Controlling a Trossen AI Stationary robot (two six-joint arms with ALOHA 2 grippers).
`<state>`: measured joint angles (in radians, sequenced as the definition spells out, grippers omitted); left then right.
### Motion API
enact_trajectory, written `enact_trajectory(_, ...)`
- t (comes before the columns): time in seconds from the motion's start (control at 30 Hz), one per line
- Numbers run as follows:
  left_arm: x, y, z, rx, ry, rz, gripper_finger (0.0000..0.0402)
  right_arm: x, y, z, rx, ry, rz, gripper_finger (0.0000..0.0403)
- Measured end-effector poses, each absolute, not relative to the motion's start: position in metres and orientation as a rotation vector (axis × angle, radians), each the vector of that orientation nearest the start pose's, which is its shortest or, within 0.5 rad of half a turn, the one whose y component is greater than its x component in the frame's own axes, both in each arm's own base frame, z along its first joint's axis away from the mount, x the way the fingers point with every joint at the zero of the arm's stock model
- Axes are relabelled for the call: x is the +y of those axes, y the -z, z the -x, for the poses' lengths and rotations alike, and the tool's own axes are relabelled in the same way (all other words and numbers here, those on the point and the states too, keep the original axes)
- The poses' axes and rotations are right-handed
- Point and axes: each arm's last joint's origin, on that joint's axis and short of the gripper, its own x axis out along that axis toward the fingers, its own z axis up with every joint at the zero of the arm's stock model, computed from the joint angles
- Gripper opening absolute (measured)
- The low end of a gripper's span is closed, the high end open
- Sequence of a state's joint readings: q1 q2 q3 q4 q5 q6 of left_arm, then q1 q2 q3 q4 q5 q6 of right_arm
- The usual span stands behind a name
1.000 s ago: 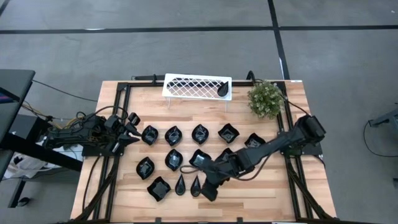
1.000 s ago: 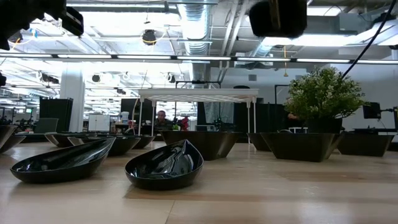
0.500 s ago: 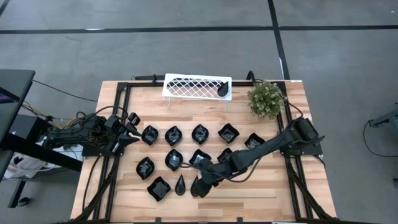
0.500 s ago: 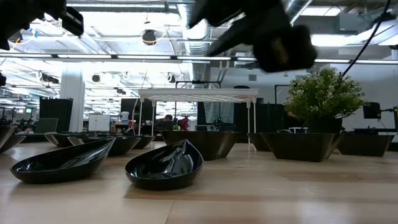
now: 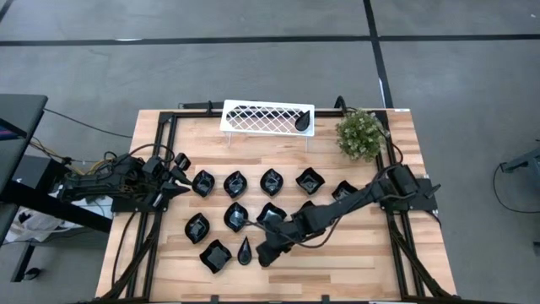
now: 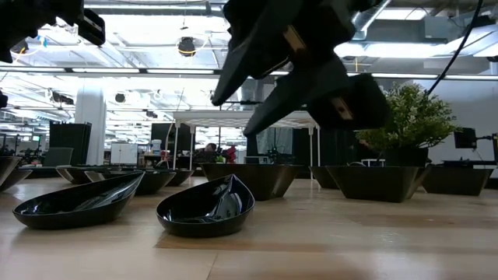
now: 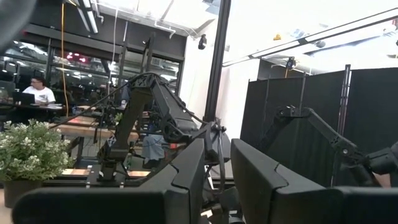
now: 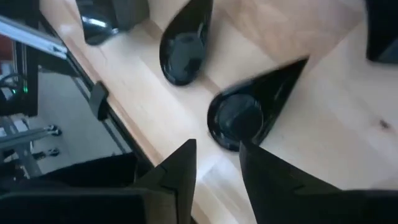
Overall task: Pick & Place Mini shaped plates
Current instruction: Stack the black drop shaped plate on top of the black drop shaped plate on the shelf
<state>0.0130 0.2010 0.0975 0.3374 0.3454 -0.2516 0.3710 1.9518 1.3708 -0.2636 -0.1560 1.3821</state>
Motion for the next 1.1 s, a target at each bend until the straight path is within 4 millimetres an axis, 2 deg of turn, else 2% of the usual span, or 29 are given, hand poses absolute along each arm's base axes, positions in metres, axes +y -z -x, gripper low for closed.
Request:
enact_trajectory(0.17,-0.008,-0.213,-0.104,-0.188,0.358,0.206,0.0082,0.154,-0.188,-0.386,1.07,0.224,-1.158,0.0118)
enact_trajectory(0.63,-0.008,-0.213,-0.104,-0.189,0.357,0.199,0.0082,0.157,-0.184,-0.38,1.015,0.351,-1.062,0.0118)
enact_trajectory(0.87,-0.008,-0.213,-0.104,-0.19,0.356,0.195,0.0082,0.164,-0.184,-0.377,1.021,0.317,-1.022,0.0118)
enact_trajectory(1.1,-0.008,-0.213,-0.104,-0.19,0.356,0.196,0.0082,0.169,-0.167,-0.386,1.018,0.29,-1.019,0.0118)
